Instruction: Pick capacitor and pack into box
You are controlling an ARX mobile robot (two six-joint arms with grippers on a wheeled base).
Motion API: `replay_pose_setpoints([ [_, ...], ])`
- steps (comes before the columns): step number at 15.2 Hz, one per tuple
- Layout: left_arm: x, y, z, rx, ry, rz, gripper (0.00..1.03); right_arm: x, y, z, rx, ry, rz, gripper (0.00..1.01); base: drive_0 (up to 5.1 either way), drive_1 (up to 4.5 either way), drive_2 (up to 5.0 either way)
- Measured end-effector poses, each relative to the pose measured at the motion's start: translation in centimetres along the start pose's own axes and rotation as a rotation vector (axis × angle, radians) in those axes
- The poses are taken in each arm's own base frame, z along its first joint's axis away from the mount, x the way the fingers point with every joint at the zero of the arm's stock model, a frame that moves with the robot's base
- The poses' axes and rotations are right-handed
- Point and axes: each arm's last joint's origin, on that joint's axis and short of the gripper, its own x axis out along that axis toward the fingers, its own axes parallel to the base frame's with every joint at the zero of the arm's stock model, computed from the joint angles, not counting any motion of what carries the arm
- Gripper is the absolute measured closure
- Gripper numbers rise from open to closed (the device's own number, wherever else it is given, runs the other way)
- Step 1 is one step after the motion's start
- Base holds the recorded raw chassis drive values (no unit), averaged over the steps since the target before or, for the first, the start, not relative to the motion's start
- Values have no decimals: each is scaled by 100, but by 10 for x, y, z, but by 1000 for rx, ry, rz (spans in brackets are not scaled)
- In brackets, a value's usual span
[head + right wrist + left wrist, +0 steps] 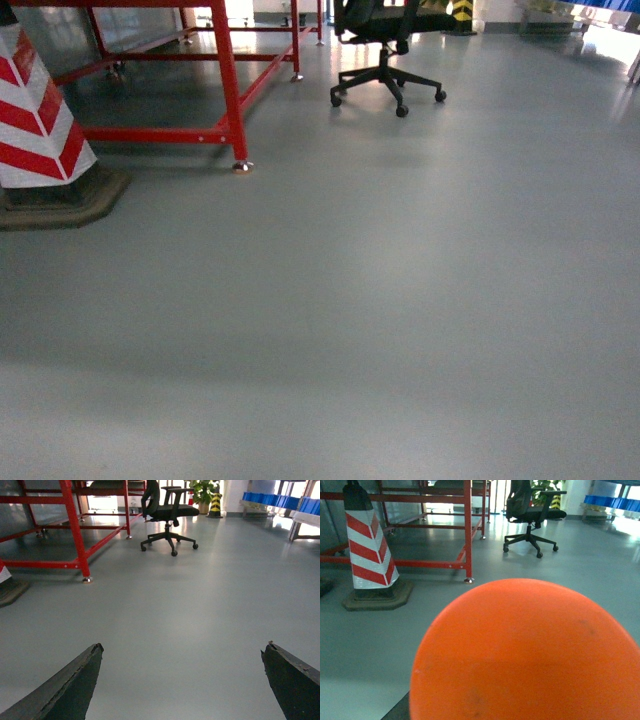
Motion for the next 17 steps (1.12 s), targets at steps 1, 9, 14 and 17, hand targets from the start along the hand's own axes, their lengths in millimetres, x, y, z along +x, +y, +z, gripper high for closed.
replay_pose_setpoints([
  [1,0,0,0,0,-3,0,59,0,0,0,0,-5,0,3,-506,239,239],
  [9,0,0,0,0,1,0,59,0,0,0,0,-2,0,3,-506,239,239],
  [14,0,0,0,0,-1,1,59,0,0,0,0,-2,-1,3,-506,239,239],
  [17,0,0,0,0,-2,1,59,0,0,0,0,-1,0,3,-506,239,239],
])
